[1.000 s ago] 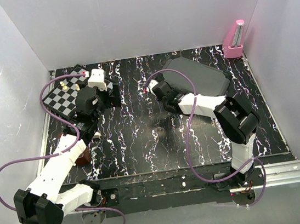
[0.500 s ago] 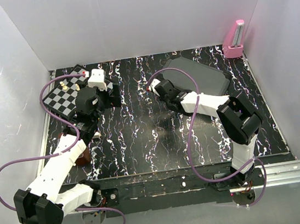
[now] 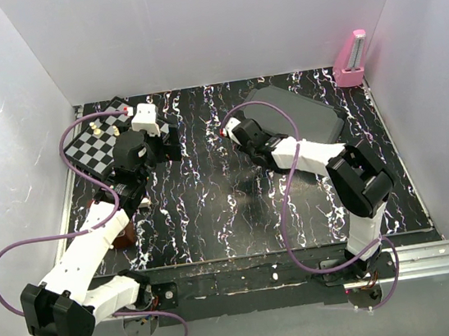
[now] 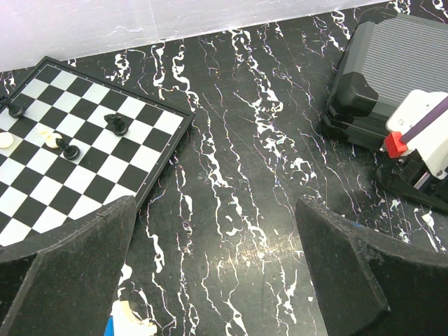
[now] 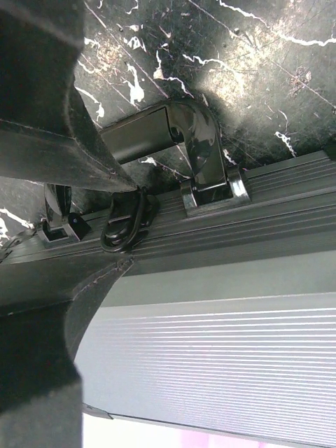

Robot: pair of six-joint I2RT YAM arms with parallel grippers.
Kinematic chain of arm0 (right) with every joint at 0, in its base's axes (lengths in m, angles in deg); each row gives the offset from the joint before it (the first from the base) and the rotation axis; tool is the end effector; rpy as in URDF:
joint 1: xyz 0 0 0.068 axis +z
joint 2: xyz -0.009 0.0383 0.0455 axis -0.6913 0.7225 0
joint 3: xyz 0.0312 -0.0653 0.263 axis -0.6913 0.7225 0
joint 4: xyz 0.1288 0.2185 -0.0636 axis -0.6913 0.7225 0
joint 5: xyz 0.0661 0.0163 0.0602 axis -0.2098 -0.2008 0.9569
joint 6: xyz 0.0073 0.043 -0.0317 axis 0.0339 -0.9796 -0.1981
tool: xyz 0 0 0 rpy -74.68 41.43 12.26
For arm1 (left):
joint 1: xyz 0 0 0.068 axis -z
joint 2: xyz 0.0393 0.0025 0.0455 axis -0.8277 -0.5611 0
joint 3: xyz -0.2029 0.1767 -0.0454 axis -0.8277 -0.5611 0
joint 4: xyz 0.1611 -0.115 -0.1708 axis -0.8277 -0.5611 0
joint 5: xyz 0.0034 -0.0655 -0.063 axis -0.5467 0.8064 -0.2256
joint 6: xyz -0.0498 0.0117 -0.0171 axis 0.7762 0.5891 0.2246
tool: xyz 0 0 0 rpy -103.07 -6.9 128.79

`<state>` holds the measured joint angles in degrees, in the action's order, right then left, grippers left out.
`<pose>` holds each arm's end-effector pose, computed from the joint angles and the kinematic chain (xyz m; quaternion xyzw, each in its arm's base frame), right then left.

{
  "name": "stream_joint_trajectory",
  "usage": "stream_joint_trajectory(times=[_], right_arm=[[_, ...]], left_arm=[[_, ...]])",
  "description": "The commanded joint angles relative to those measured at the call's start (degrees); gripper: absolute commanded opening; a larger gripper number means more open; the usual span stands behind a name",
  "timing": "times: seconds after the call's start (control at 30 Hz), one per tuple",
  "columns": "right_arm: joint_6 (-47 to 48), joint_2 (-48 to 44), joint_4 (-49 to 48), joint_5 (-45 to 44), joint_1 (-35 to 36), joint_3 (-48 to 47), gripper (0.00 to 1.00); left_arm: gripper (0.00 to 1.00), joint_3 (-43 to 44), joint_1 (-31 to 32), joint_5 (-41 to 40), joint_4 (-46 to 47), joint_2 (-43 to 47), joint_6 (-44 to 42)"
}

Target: Pack up texas hold em set

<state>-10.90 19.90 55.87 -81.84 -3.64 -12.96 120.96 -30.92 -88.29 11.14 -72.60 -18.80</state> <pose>0.3149 0.2386 0.2017 -0.3750 0.8088 -0.2251 0.3930 0.2331 -0.1005 0.3406 0.1032 0.7977 -0.0561 0.5915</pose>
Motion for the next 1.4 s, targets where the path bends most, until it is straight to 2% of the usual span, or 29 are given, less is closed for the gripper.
stream_joint_trajectory(times=[0.0, 0.3, 0.77, 0.87, 1.03, 1.2, 1.37], right_arm=[[-0.48, -3.56, -0.17, -0.57, 0.16, -2.2, 0.49], [-1.7, -5.41, 1.67, 4.08, 1.12, -1.85, 0.48], [-10.84, -11.21, 6.5, 3.65, 0.34, -5.98, 0.48], [-14.7, -12.61, 8.78, 4.52, -2.55, -6.86, 0.45], [-21.47, -15.34, 13.17, 12.42, -11.16, -7.39, 0.43], [-25.43, -15.43, 16.7, 19.45, -19.42, -8.09, 0.39], [-27.19, -13.15, 19.33, 25.18, -24.18, -10.81, 0.34]], left_arm=[[0.98, 0.17, 0.19, -0.78, 0.03, 0.65, -0.35], [0.98, 0.26, 0.19, -0.69, 0.03, 0.65, -0.35], [0.98, 0.34, 0.19, -0.52, 0.11, 1.08, -0.26], [0.98, 0.61, 0.27, 0.8, 0.38, 1.17, -0.35], [0.93, 2.89, 4.31, -0.51, -0.06, -1.02, -0.88], [0.87, 7.1, 10.19, -1.12, -0.76, -6.46, 2.89], [0.84, 11.94, 16.09, -1.92, -0.5, -15.16, 8.86]])
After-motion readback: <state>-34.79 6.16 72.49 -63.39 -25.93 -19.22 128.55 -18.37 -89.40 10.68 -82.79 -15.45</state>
